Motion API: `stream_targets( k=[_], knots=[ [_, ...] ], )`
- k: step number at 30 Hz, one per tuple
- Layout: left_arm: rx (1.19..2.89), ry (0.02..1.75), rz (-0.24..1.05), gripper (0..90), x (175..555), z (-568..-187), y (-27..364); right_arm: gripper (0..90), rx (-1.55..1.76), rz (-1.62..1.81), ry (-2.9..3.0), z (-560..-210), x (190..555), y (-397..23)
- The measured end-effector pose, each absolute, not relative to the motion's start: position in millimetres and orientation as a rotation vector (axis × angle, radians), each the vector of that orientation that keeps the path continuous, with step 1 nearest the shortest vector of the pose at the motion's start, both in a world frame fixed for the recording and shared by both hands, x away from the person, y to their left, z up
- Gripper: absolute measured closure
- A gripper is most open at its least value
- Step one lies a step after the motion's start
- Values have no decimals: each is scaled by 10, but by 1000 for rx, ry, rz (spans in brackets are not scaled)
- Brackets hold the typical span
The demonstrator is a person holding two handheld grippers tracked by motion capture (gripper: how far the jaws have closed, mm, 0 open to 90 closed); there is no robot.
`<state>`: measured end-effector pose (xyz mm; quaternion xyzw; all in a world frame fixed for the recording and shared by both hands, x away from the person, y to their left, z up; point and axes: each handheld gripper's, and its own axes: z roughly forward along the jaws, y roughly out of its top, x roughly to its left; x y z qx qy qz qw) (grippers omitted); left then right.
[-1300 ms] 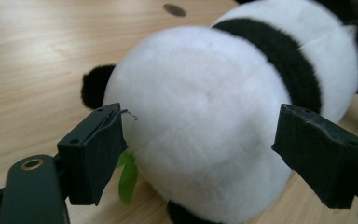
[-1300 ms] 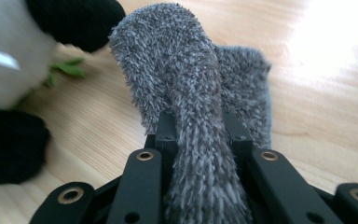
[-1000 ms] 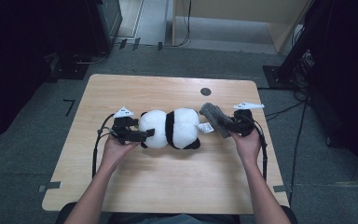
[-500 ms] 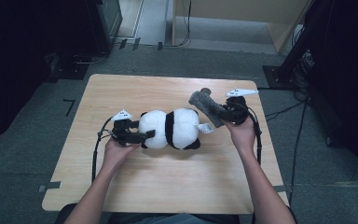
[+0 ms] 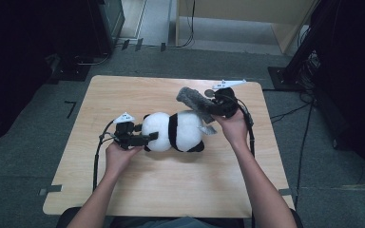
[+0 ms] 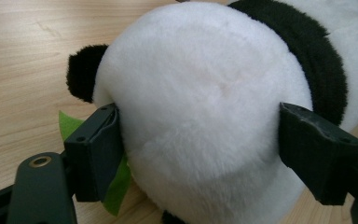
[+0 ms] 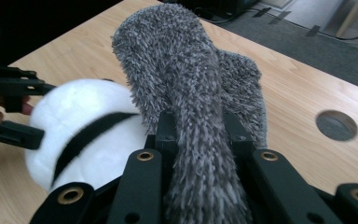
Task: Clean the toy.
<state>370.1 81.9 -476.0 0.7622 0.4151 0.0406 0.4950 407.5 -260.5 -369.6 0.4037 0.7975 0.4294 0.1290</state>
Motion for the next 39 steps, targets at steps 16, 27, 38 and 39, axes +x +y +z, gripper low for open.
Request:
stream_targets(
  k=[16, 27, 38, 39],
  knots=[
    [1864, 1022, 123, 294, 3655, -4716, 805, 734, 1034, 1191, 2498, -3681, 4304, -1842],
    [1867, 1029, 127, 328, 3650, -4709, 803, 690, 966, 1130, 2638, -3878, 4388, -1369],
    [1887, 1045, 149, 402, 3644, -4695, 788, 727, 1033, 1046, 2679, -3961, 4468, -1392],
    [1886, 1046, 145, 401, 3646, -4698, 791, 726, 1033, 1031, 2681, -3957, 4473, -1412]
  ],
)
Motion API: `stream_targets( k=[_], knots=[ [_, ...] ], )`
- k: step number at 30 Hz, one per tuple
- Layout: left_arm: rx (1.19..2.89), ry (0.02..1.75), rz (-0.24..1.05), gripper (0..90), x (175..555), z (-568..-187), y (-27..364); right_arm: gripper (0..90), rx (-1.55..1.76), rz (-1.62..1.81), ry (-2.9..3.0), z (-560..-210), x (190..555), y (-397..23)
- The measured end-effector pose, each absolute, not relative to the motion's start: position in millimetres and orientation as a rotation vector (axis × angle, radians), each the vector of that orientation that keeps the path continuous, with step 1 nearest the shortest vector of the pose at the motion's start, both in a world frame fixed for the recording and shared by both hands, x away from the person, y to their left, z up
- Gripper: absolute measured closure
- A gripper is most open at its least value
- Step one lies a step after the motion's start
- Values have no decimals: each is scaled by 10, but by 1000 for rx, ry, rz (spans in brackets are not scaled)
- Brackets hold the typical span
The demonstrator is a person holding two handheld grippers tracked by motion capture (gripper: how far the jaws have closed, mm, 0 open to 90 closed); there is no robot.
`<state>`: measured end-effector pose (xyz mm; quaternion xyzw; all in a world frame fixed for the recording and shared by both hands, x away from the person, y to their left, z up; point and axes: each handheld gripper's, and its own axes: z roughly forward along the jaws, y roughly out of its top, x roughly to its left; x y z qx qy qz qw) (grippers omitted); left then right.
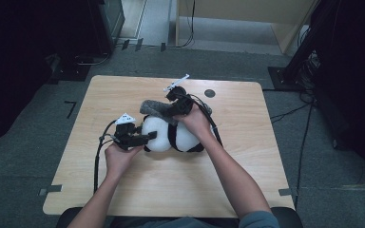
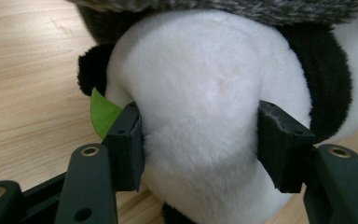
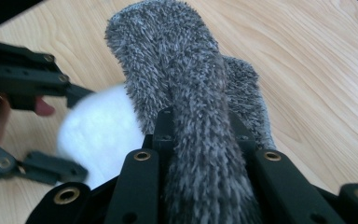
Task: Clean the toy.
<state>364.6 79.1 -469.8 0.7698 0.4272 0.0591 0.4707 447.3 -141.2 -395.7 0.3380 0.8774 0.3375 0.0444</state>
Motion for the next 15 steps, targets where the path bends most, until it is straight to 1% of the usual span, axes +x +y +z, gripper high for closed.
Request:
stream_targets(
  k=[5, 15],
  knots=[
    [1883, 1042, 146, 397, 3642, -4706, 795, 730, 1047, 972, 2703, -3936, 4495, -1551],
    [1880, 1044, 148, 373, 3644, -4717, 804, 729, 1101, 987, 2668, -3850, 4531, -1896]
  ],
)
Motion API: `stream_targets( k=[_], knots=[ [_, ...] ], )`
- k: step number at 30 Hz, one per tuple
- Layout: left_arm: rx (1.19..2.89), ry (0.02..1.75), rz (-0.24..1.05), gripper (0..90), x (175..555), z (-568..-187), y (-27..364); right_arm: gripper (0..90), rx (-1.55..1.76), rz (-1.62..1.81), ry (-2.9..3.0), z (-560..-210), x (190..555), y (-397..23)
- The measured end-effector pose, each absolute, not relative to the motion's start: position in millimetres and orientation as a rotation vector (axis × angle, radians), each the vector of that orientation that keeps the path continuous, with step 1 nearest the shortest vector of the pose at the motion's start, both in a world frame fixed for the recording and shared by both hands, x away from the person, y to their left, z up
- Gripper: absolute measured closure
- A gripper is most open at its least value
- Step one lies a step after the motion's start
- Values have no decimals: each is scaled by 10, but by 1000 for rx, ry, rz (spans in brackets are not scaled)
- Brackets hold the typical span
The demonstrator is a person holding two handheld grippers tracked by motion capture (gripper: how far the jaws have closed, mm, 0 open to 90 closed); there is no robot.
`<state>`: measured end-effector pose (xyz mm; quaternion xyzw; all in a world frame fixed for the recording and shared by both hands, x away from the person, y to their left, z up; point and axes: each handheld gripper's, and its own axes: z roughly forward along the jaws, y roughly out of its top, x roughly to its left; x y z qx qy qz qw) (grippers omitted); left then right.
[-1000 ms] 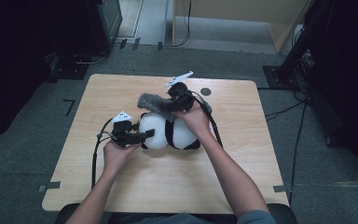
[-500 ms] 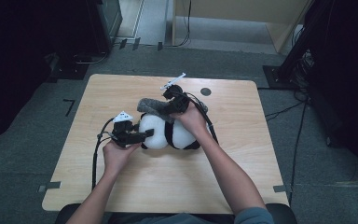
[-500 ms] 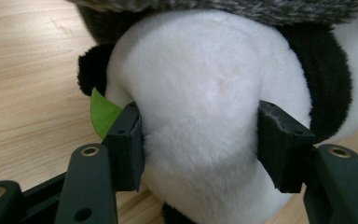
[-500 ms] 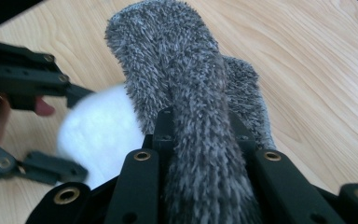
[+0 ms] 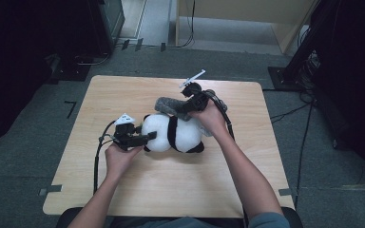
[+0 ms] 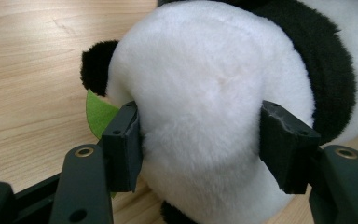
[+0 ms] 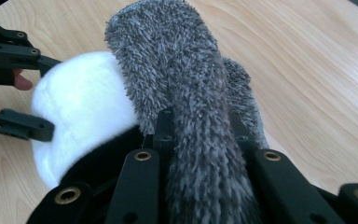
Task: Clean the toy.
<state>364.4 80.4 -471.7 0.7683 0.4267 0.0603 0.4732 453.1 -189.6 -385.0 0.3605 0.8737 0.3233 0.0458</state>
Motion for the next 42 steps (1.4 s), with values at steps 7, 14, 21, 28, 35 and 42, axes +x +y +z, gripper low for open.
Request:
stream_targets(
  k=[7, 14, 21, 28, 35, 42],
  knots=[
    [1883, 1036, 147, 366, 3644, -4723, 813, 729, 1175, 1018, 2629, -3815, 4515, -2197],
    [1878, 1030, 151, 349, 3648, -4728, 813, 734, 1200, 1049, 2591, -3831, 4476, -2391],
    [1876, 1030, 145, 337, 3649, -4728, 818, 734, 1187, 1097, 2555, -3717, 4458, -2376],
    [1879, 1024, 148, 333, 3646, -4726, 822, 733, 1107, 1133, 2559, -3585, 4521, -2063],
    [1884, 1022, 153, 335, 3639, -4716, 817, 735, 1046, 1152, 2625, -3650, 4574, -1598],
    [1884, 1025, 156, 341, 3635, -4707, 808, 738, 1037, 1097, 2697, -3836, 4584, -1293]
  ],
)
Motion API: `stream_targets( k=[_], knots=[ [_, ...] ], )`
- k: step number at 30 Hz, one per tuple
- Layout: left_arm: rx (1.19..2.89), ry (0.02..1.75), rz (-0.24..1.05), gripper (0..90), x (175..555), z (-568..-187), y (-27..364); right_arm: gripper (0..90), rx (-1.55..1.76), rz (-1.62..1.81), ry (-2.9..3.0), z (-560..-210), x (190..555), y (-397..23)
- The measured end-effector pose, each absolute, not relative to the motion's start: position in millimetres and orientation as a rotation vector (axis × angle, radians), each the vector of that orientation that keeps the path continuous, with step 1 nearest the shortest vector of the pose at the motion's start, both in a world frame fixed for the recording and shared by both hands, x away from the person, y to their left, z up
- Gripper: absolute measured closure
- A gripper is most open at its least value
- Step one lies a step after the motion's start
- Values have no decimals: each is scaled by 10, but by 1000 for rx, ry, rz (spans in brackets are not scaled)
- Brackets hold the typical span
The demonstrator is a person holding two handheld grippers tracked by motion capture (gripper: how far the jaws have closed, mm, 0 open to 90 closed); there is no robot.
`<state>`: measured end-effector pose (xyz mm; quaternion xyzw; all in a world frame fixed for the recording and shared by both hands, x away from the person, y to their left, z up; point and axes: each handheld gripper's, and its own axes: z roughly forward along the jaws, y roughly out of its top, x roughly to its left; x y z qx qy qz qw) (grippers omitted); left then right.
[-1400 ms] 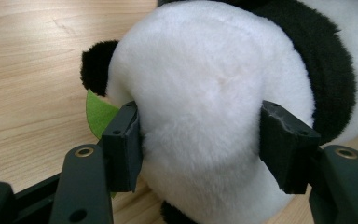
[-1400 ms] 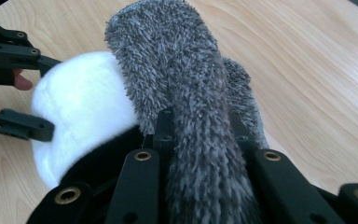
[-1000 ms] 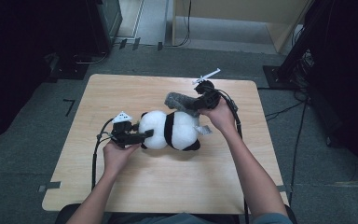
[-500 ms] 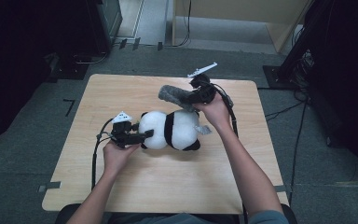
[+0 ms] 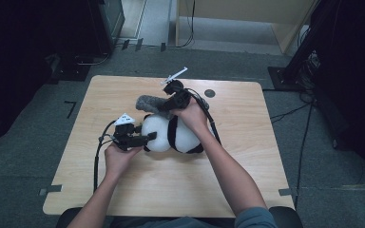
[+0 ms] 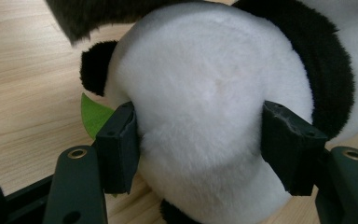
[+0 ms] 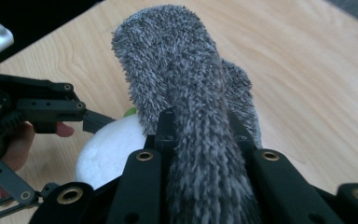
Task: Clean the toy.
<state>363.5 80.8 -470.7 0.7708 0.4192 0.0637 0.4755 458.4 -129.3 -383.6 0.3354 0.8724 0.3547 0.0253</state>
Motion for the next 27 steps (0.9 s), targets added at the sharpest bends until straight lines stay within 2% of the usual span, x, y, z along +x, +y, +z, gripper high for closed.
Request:
stream_targets(
  k=[11, 19, 27],
  knots=[
    [1886, 1027, 161, 323, 3637, -4716, 814, 733, 1072, 1048, 2761, -3888, 4584, -1438],
    [1880, 1032, 143, 352, 3640, -4715, 815, 733, 1136, 1033, 2734, -3849, 4585, -1826],
    [1884, 1024, 154, 343, 3636, -4722, 820, 728, 1205, 1085, 2675, -3793, 4542, -2195]
  ],
)
